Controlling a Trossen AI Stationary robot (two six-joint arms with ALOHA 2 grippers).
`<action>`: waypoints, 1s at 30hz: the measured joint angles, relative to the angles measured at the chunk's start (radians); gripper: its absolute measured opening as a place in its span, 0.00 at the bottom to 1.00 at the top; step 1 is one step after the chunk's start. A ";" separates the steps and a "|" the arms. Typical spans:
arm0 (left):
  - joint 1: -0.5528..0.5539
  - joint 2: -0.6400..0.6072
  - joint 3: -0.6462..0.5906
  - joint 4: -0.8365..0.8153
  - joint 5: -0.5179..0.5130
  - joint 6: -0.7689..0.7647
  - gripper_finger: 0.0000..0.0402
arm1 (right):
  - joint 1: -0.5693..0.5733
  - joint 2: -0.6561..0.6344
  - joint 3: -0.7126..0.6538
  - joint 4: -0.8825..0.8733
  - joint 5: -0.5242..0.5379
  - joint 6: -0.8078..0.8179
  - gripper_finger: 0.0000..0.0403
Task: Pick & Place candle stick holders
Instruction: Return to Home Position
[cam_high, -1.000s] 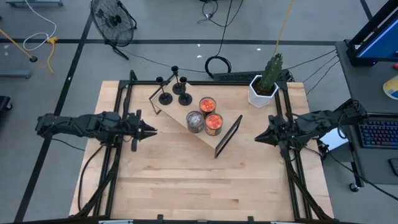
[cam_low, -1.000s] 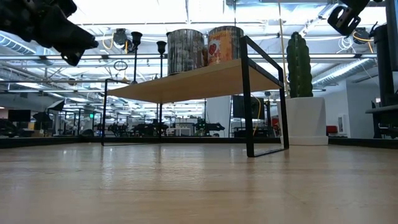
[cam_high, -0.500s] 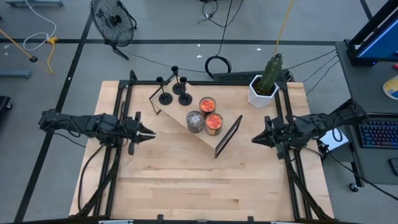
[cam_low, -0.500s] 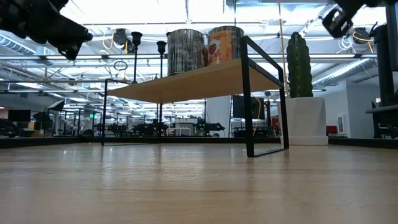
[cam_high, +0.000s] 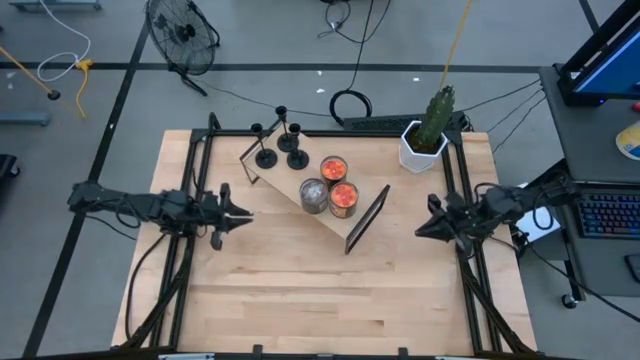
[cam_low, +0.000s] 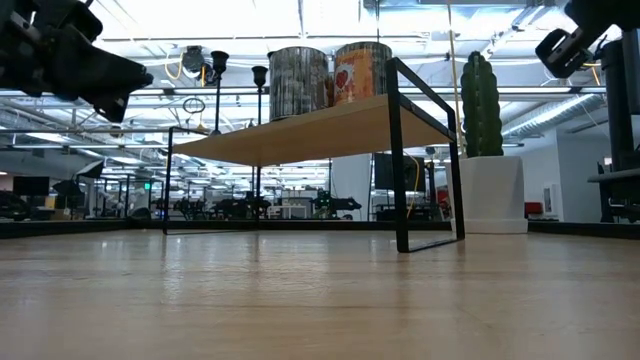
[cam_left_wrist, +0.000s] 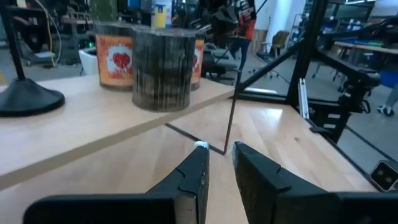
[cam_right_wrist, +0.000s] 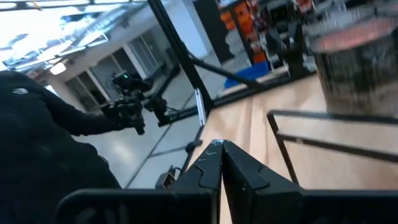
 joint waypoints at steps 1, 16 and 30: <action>0.002 -0.011 0.000 -0.006 0.000 0.008 0.19 | 0.000 -0.022 -0.005 0.000 0.000 -0.014 0.01; 0.002 -0.048 -0.001 -0.036 -0.003 0.018 0.19 | 0.000 -0.195 -0.297 0.246 0.024 -0.048 0.01; 0.004 -0.049 -0.078 0.060 -0.029 0.060 0.19 | 0.000 -0.231 -0.369 0.337 -0.027 -0.041 0.01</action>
